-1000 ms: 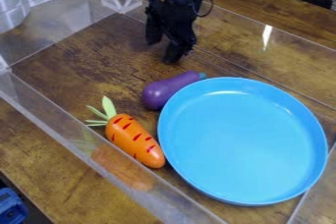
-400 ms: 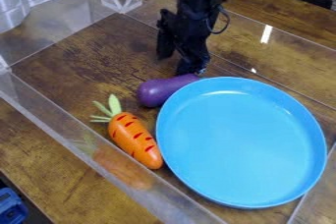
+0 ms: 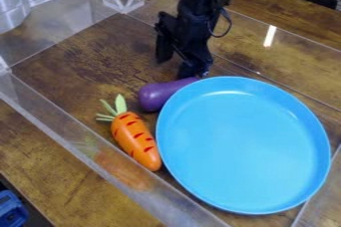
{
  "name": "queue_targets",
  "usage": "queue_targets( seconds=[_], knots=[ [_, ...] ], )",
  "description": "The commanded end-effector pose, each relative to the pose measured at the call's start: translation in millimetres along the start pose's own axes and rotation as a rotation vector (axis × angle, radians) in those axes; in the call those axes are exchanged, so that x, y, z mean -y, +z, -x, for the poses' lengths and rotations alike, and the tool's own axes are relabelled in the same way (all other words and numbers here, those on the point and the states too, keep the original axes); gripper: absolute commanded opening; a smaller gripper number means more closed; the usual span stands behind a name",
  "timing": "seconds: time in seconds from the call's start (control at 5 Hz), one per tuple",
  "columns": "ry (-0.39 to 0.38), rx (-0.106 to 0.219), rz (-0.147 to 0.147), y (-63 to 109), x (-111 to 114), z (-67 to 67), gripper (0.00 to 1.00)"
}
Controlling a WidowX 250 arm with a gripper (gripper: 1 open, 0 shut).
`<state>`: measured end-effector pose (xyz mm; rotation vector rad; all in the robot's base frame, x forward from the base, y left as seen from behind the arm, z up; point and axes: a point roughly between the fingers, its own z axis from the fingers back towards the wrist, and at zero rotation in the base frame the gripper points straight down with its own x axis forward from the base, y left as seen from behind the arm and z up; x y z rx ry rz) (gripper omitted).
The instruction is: Put the purple eggplant on the blue tray
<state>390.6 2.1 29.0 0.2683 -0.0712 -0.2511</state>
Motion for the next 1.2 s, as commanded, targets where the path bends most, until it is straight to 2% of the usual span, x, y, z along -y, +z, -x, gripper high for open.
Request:
queue_targets(
  seconds=[0.0,0.2,0.6,0.8,1.0],
  knots=[
    [0.026,0.056,-0.012,20.2,12,-5.7,1.00],
    [0.062,0.039,-0.013,13.6,20,-0.9,1.00],
    [0.014,0.029,-0.020,2.6,35,-7.3,1.00],
    [0.025,0.013,-0.026,-3.9,31,-7.6,1.00],
    [0.039,-0.004,-0.033,-10.3,27,-8.1,0.00]
  ],
)
